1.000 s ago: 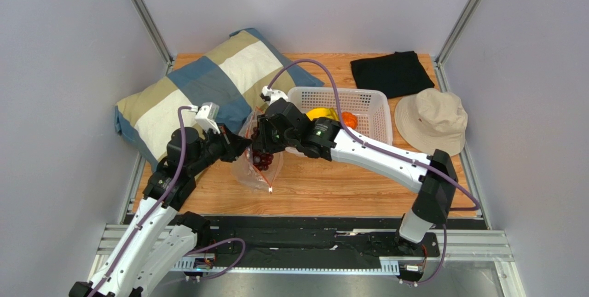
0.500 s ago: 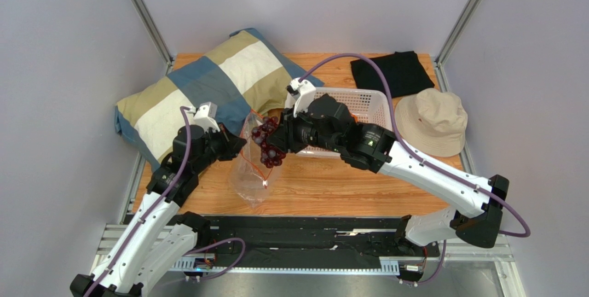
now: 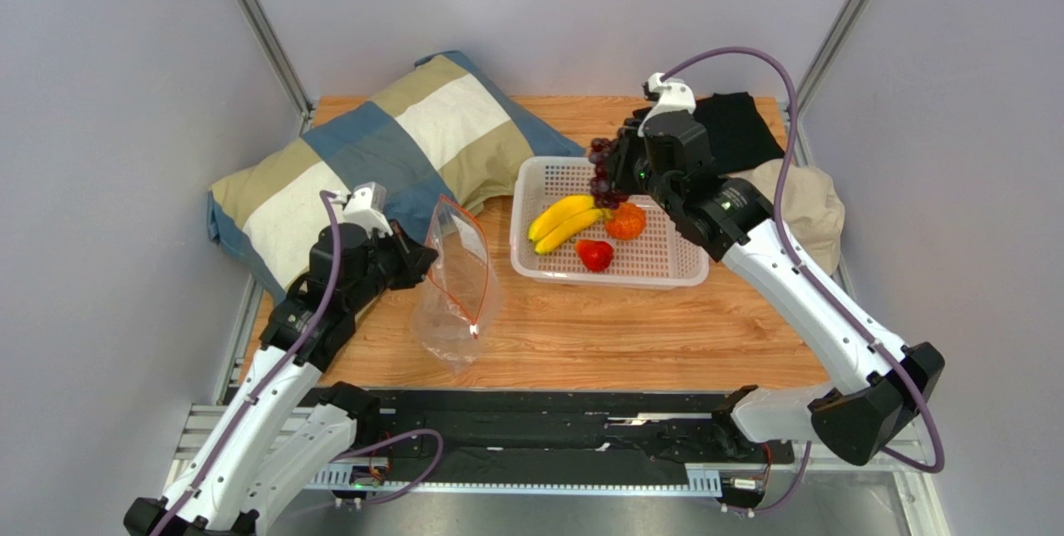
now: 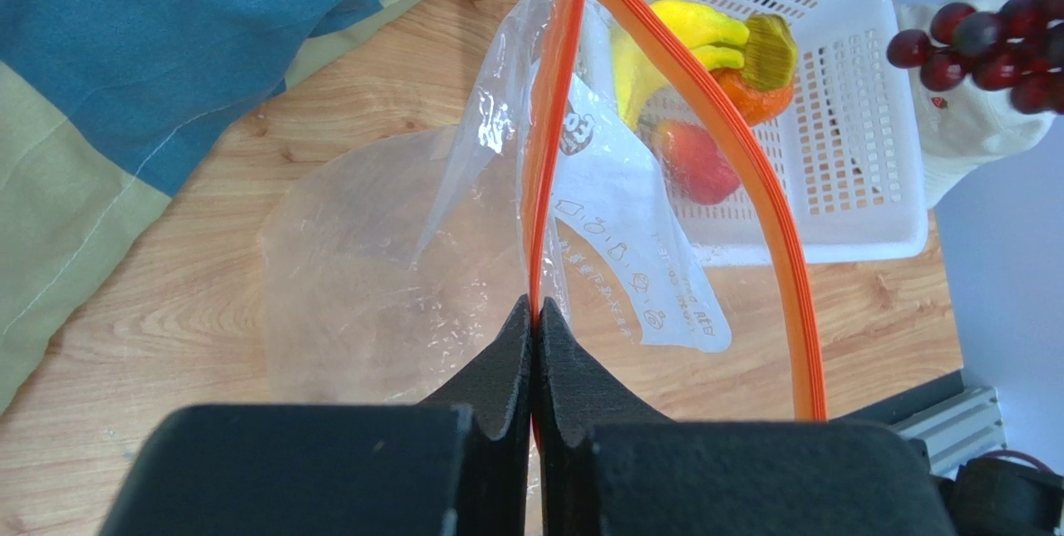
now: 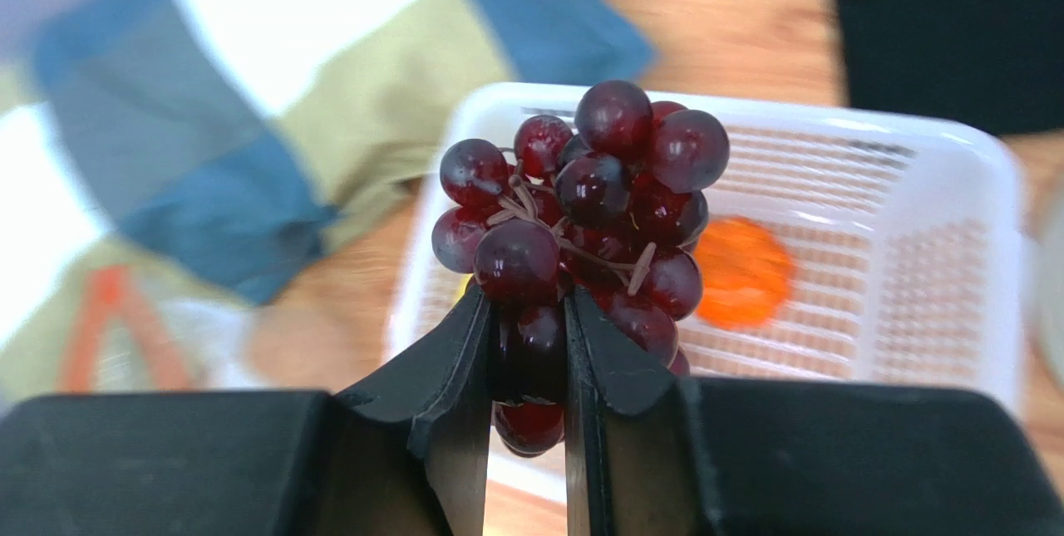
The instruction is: Open the zip-top bag and remove the fake food
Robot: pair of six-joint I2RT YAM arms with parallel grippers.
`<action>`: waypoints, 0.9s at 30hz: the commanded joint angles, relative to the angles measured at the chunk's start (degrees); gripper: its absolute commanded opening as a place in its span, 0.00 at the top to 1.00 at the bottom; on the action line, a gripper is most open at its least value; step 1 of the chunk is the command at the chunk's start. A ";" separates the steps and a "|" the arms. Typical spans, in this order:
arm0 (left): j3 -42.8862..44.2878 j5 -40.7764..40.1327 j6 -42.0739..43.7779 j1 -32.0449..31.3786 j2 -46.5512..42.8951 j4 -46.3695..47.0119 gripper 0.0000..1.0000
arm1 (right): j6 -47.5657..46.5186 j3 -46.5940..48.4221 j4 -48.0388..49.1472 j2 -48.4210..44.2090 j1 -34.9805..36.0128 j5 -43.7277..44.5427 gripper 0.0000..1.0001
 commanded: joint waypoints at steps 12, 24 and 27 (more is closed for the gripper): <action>3.65 1.59 1.27 -0.08 4.45 1.80 1.00 | 1.52 -14.36 -2.99 7.91 -11.85 6.13 0.84; 8.22 6.77 3.82 -0.08 2.88 0.40 0.36 | 1.26 -15.68 -5.89 11.79 -11.85 6.66 0.29; 9.37 9.67 4.61 -0.08 1.13 -0.22 0.21 | 1.00 -16.12 -6.51 10.30 -11.85 6.75 0.21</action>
